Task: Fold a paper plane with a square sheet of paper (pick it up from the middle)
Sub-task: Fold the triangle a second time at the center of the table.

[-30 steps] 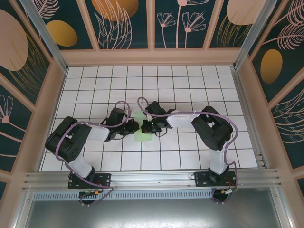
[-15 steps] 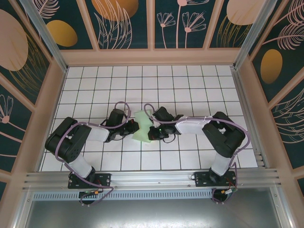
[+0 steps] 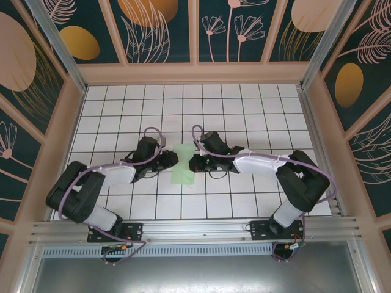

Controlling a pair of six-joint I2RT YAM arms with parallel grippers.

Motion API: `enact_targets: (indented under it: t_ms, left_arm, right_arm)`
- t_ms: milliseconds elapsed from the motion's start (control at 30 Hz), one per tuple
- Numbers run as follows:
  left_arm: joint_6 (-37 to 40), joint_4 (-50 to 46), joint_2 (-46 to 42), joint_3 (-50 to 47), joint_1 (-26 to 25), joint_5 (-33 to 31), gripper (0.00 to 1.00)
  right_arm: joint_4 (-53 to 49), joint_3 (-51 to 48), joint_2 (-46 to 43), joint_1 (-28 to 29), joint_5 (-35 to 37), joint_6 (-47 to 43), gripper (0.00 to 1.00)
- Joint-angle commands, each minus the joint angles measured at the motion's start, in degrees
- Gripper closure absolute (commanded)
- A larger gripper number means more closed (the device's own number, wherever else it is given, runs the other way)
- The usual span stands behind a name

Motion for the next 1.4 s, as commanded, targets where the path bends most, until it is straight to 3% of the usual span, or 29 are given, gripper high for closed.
enact_targets:
  t_ms: [0, 333, 800, 1367]
  left_arm:
    - [-0.1, 0.2, -3.8, 0.0, 0.1, 1.0, 0.73]
    - [-4.3, 6.1, -1.8, -5.4, -2.3, 3.3, 0.84]
    - [-5.0, 10.1, 5.4, -4.3, -4.3, 5.2, 0.87]
    - [-2.3, -2.1, 10.8, -0.9, -4.3, -1.5, 0.96]
  right_arm:
    - [2.5, -2.1, -0.4, -0.4, -0.4, 1.9, 0.93]
    - [3.8, -2.2, 5.3, 1.5, -4.8, 2.1, 0.99]
    - [4.0, -1.0, 10.3, 1.8, -4.9, 1.8, 1.00]
    - [2.2, 2.9, 9.6, 1.8, -4.5, -0.5, 1.00]
